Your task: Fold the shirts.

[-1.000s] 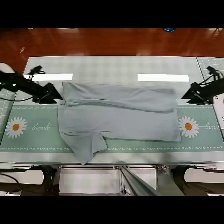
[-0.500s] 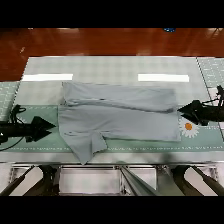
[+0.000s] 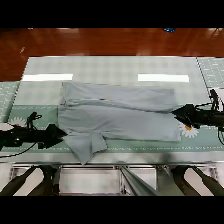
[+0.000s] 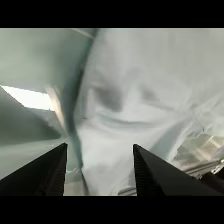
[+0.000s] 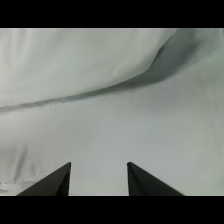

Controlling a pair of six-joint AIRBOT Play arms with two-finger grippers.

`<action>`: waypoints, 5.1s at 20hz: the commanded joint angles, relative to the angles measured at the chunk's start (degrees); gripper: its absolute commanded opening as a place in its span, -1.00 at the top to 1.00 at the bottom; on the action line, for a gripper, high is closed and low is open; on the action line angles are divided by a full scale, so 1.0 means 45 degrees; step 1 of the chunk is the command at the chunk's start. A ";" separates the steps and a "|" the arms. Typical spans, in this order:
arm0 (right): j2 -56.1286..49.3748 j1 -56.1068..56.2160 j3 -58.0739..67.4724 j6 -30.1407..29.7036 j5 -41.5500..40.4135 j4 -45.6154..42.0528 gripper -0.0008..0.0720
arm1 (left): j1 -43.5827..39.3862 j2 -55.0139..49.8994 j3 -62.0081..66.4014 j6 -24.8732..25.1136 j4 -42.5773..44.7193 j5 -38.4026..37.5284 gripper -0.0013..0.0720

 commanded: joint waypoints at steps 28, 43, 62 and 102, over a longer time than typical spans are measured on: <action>-0.3337 -0.1384 -0.0024 0.1919 0.1078 -0.3687 -0.15 | -0.2909 -0.0782 -0.0068 0.0826 -0.1010 0.1831 0.91; -0.2127 0.0117 0.0345 0.0185 0.1321 -0.3327 0.92 | -0.2895 -0.0787 0.2953 0.0777 -0.1010 0.1200 0.91; -0.7014 0.1428 0.7218 0.0427 -0.0345 0.0486 0.92 | -0.3084 -0.9389 1.4455 -0.0447 -0.1001 0.0228 0.92; -0.8888 0.0131 0.6023 -0.0044 -0.1501 0.1700 -0.18 | -0.4658 0.1180 0.4328 0.0447 0.0102 0.4129 -0.42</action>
